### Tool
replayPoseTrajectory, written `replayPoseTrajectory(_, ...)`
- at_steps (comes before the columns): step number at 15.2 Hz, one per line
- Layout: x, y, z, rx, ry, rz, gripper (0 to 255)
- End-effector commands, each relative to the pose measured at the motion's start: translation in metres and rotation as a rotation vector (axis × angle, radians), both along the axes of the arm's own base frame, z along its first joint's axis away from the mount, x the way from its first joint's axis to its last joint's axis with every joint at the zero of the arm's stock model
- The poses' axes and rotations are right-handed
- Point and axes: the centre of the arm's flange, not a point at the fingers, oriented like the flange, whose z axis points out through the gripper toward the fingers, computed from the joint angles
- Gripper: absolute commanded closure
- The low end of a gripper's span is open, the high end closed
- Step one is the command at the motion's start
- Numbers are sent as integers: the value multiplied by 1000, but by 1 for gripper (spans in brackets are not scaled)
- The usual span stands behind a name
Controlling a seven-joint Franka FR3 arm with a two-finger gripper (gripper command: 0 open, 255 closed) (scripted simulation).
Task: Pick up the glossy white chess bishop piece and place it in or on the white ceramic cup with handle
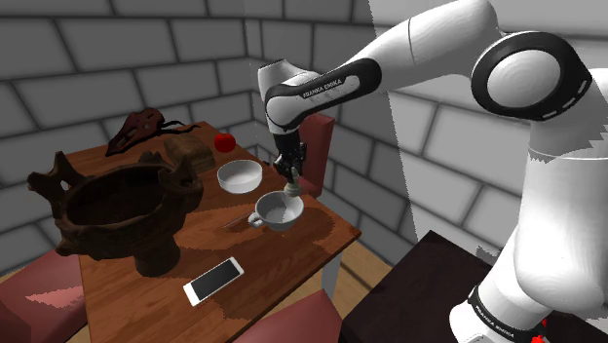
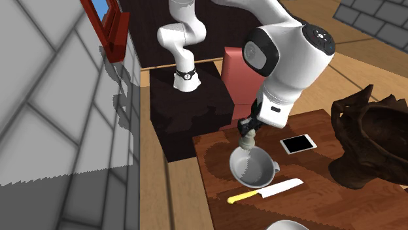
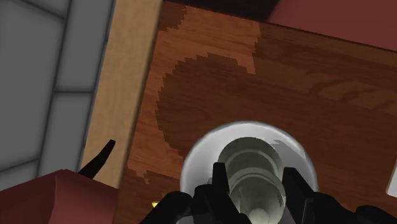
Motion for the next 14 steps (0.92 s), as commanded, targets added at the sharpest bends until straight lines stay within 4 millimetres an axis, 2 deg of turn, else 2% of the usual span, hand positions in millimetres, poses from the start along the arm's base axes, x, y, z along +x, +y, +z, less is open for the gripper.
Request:
replayPoseTrajectory(1, 23, 13, 3, 0, 0, -1, 255)
replayPoseTrajectory(3, 50, 26, 6, 0, 0, -1, 255)
replayPoseTrajectory(14, 50, 26, -52, 0, 0, -1, 255)
